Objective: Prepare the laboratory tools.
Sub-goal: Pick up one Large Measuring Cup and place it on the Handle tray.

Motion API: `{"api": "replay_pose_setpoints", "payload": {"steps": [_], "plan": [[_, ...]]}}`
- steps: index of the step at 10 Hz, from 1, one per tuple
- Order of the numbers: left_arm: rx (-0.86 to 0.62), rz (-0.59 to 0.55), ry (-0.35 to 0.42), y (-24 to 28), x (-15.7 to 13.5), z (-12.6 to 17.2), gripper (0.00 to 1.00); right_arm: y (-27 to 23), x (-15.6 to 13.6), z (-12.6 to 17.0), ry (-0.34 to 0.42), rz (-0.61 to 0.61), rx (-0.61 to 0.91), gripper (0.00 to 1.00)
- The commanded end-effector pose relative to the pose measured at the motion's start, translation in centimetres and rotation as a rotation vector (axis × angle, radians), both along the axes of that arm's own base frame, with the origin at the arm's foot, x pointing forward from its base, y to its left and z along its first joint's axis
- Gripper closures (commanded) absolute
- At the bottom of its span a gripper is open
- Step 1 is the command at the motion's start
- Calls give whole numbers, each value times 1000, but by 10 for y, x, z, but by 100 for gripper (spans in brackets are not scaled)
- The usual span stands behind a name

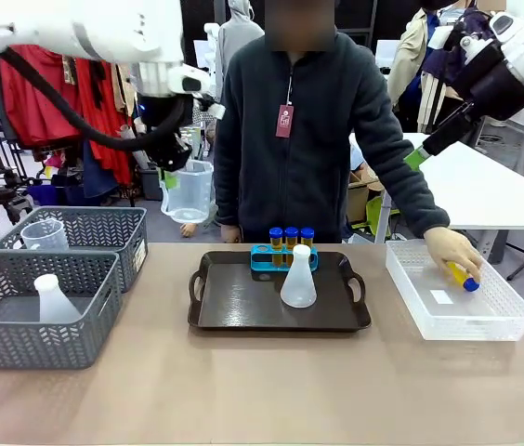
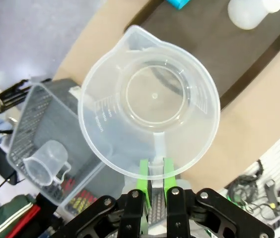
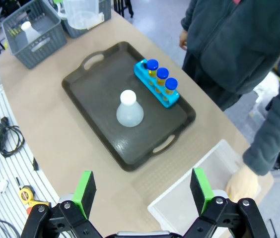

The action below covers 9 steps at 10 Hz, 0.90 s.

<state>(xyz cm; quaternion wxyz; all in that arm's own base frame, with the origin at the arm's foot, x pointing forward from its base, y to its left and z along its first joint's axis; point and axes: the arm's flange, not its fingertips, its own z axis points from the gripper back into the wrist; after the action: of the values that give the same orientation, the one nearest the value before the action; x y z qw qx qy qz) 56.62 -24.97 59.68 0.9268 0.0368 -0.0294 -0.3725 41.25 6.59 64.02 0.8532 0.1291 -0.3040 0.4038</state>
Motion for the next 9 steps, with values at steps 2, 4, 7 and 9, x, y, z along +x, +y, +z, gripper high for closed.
{"api": "replay_pose_setpoints", "payload": {"steps": [2, 4, 7, 9], "plan": [[24, -88, -54, -21, 1, -26, 100, 0, 0, 1, -3, 3, 6, 0], [-16, -185, -71, -33, -1, -63, 100, 0, 0, 1, -3, 3, 6, 0], [-66, -257, -41, -46, -2, -100, 100, 0, 0, 1, -3, 3, 6, 0], [-73, -331, -30, -53, -1, -120, 100, 0, 0, 1, -3, 3, 6, 0]]}}
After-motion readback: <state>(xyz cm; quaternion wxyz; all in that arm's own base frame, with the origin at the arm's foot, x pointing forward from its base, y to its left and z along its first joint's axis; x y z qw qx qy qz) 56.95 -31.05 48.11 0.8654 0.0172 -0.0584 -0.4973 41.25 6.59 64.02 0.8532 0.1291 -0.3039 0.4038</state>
